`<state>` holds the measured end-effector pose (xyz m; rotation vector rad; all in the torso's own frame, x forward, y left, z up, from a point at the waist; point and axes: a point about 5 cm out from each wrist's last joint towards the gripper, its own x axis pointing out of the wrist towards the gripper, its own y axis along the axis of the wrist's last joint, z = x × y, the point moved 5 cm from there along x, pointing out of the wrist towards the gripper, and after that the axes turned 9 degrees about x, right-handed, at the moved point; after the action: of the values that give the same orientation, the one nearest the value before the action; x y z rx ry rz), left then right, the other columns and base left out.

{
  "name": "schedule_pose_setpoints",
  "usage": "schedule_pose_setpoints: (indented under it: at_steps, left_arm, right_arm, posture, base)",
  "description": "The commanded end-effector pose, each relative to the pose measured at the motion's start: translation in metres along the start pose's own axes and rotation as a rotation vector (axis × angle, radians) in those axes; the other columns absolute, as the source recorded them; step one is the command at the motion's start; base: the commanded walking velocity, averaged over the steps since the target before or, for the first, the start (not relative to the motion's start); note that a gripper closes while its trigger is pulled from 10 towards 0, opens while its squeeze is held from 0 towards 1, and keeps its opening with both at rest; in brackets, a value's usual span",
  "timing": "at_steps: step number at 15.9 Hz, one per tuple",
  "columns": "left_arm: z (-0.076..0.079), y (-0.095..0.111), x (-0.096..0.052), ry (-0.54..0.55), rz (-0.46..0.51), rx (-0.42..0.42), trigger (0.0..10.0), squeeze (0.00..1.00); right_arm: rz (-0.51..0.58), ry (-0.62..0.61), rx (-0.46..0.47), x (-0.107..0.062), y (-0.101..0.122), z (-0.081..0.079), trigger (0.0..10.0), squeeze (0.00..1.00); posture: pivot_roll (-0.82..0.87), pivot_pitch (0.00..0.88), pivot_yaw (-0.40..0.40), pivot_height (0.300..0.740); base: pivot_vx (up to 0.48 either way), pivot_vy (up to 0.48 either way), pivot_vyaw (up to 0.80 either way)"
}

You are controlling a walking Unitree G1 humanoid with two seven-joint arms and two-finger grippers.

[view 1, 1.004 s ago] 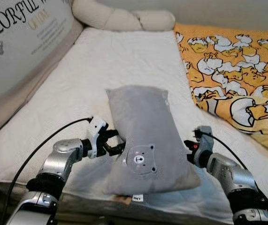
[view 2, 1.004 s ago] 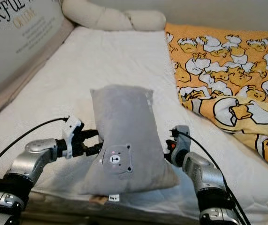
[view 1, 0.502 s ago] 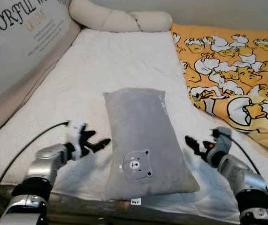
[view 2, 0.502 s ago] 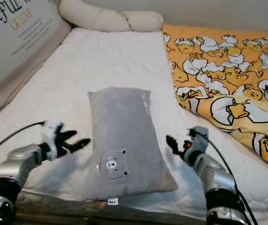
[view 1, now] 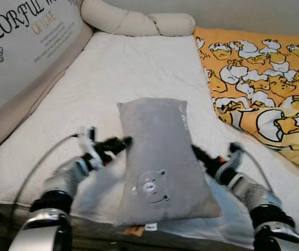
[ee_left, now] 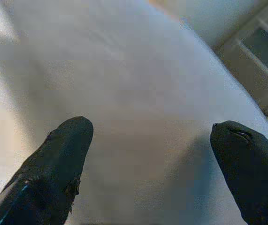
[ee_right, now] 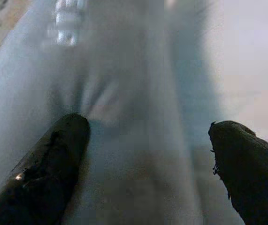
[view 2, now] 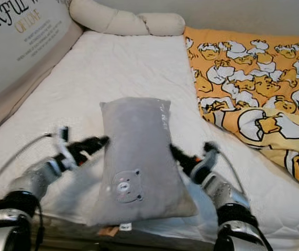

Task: Clean up the room

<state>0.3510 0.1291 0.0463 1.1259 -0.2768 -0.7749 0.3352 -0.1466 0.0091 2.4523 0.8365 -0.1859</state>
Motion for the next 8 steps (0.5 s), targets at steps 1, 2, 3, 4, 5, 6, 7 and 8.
schedule_pose_setpoints:
  at_steps: [1,2,3,4,5,6,7,8]
  left_arm:
    - [0.012,-0.016,0.007,-0.058,-0.074,0.000,10.0,1.00]
    - [0.020,-0.027,0.010,-0.095,-0.126,0.007,10.0,1.00]
    - [0.022,-0.031,0.010,-0.105,-0.152,0.010,10.0,1.00]
    - [0.022,-0.045,0.010,-0.102,-0.226,0.020,8.2,1.00]
    - [0.022,-0.048,0.010,-0.096,-0.244,0.031,5.8,1.00]
    - [0.021,-0.047,0.011,-0.087,-0.247,0.044,3.4,0.86]
    - [0.020,-0.044,0.012,-0.079,-0.237,0.047,0.7,0.08]
    - [0.020,-0.042,0.013,-0.079,-0.230,0.045,0.0,0.00]
  right_arm:
    - [-0.073,0.048,0.003,0.009,-0.013,-0.011,10.0,1.00]
    - [-0.092,0.035,-0.004,0.013,-0.017,-0.011,10.0,1.00]
    - [-0.096,0.025,-0.009,0.014,-0.018,-0.011,10.0,1.00]
    - [-0.084,0.023,-0.007,0.018,-0.018,-0.013,10.0,1.00]
    - [-0.080,0.027,-0.006,0.020,-0.018,-0.015,10.0,1.00]
    - [-0.075,0.027,-0.036,0.022,-0.019,-0.016,5.2,0.19]
    - [-0.065,0.029,-0.078,0.024,-0.018,-0.017,0.0,0.00]
    - [-0.052,0.034,-0.109,0.025,-0.016,-0.018,0.0,0.00]
  posture:
    - [-0.04,0.000,0.006,0.740]
    - [-0.04,0.000,0.002,0.740]
    - [-0.03,0.000,0.000,0.740]
    - [-0.03,0.000,-0.003,0.740]
    - [-0.03,0.000,-0.003,0.740]
    - [-0.03,0.000,-0.003,0.740]
    - [-0.03,0.000,-0.002,0.740]
    - [-0.03,0.000,-0.003,0.740]
  base:
    - [0.000,0.000,0.00]
    - [0.000,0.000,0.00]
    - [0.000,0.000,0.00]
    - [0.000,0.000,0.00]
    - [0.000,0.000,0.00]
    - [0.000,0.000,0.00]
    - [0.000,0.000,0.00]
    - [0.000,0.000,0.00]
